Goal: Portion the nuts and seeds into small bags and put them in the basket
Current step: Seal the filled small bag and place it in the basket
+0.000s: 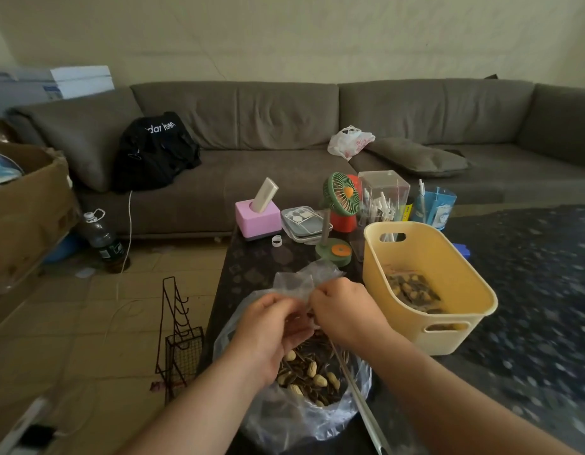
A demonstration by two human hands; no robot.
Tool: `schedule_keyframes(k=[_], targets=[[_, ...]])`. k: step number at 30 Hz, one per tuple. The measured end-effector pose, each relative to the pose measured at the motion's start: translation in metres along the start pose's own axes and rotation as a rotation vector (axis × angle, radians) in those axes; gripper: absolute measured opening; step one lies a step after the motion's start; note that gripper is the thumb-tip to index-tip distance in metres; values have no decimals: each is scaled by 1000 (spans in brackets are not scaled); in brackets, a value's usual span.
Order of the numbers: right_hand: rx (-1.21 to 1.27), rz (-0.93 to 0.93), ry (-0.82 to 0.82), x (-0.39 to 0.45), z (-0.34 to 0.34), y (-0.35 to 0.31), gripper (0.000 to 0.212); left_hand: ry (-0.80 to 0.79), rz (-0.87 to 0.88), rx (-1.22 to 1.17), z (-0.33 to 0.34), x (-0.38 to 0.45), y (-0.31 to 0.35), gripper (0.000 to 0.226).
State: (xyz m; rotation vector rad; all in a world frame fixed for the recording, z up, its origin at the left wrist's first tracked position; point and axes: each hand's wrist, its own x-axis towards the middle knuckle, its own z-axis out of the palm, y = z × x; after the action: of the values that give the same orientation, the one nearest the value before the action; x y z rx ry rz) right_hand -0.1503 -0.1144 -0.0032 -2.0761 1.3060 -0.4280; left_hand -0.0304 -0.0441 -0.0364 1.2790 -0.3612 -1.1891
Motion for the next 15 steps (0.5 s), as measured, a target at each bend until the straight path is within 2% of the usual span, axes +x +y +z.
schedule_keyframes(k=[2, 3, 7, 8, 10, 13, 15], targets=[[54, 28, 36, 1, 1, 0, 33, 8, -23, -122, 3, 0, 0, 7], [78, 31, 42, 2, 2, 1, 31, 6, -13, -102, 4, -1, -2, 7], [97, -57, 99, -3, 7, 9, 21, 11, 237, 477, 5, -4, -14, 8], [71, -104, 117, -4, 7, 13, 20, 11, 273, 554, 5, -6, -15, 9], [30, -166, 132, -4, 7, 19, 18, 33, 306, 594, 6, -8, -16, 10], [-37, -187, 159, -5, 1, 31, 18, 147, 416, 640, 6, -8, -15, 16], [-50, -186, 158, -6, -3, 37, 15, 158, 505, 653, 3, -8, -12, 17]])
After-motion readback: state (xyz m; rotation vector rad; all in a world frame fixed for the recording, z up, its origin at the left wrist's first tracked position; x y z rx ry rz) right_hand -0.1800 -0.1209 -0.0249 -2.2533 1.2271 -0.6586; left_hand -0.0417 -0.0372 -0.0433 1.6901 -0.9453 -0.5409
